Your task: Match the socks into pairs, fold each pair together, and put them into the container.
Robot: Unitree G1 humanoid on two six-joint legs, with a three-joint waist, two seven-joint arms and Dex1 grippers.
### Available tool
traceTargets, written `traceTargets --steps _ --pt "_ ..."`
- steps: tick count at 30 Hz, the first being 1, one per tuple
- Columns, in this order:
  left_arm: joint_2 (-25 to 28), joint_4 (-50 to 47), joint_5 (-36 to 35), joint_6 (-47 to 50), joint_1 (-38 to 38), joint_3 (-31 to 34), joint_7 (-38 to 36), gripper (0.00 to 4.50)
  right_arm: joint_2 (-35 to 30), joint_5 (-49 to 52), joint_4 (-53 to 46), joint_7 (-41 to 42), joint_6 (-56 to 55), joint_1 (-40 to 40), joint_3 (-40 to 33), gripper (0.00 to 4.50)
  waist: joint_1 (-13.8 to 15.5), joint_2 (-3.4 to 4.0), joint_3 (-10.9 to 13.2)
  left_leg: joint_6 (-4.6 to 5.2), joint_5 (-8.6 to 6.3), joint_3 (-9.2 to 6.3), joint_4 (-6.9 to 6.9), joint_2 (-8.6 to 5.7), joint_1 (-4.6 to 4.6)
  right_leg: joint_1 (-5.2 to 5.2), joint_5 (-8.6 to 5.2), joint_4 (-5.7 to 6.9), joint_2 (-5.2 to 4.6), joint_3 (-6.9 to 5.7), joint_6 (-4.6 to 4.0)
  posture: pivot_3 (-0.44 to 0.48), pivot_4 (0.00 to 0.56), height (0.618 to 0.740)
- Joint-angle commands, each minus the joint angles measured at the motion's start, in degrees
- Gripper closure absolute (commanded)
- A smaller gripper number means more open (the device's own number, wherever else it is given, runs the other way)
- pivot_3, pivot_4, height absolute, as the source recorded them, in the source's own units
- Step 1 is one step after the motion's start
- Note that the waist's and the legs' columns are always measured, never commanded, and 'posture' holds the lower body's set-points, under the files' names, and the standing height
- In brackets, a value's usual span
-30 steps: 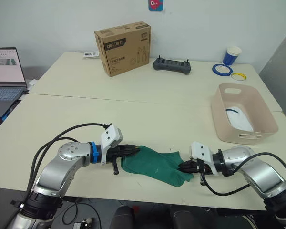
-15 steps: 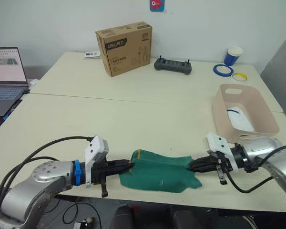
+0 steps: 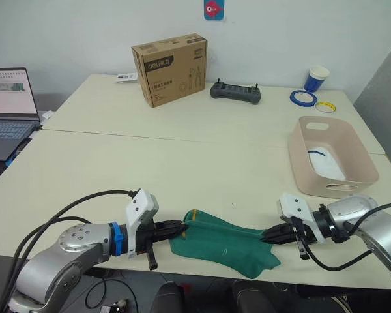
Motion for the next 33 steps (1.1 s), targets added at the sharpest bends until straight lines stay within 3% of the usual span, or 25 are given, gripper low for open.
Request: traceTargets --steps 1,2,8,25,33 --pt "-0.4 0.1 0.5 -1.5 -1.3 -1.2 -0.3 4.5 -1.9 0.5 -2.4 0.7 0.0 1.1 -1.8 3.16 0.0 0.0 0.0 0.0 0.0 0.01 0.01 0.0 0.0 0.0 0.0 0.0 0.0 0.0 0.0 0.0 0.15 0.74" --pt "-0.2 0.1 0.3 -1.5 -1.7 -1.5 -0.9 4.5 -3.0 1.5 -3.2 1.6 0.3 1.7 -2.8 2.85 0.0 0.01 0.0 0.0 0.0 0.03 0.01 -0.01 0.0 0.0 0.0 0.0 0.0 0.03 0.0 0.0 0.15 0.74" --pt "1.6 -0.6 -2.1 -0.6 -2.9 -1.5 -4.8 4.5 -4.1 5.0 -5.3 2.0 0.8 1.8 -6.4 2.85 -0.1 0.0 0.0 0.0 0.0 0.01 0.01 0.0 0.01 0.0 -0.01 -0.01 0.0 0.01 -0.01 0.0 0.15 0.74" --pt "1.9 -1.8 -3.2 0.7 -3.9 -1.4 -4.7 4.5 1.9 -1.0 -2.2 -1.1 -0.9 -0.5 2.1 2.85 0.0 0.01 0.0 0.0 0.0 0.02 0.01 0.0 0.0 0.0 -0.02 -0.02 0.0 0.03 -0.02 0.0 0.15 0.74" --pt "2.1 -1.6 -2.8 0.6 -3.8 -1.3 -4.7 4.5 0.8 -0.8 -2.5 0.1 0.0 -0.6 2.0 2.85 0.0 0.01 0.0 0.0 0.0 0.02 0.01 0.0 0.0 0.0 -0.02 -0.02 0.0 0.02 -0.02 0.0 0.15 0.74"
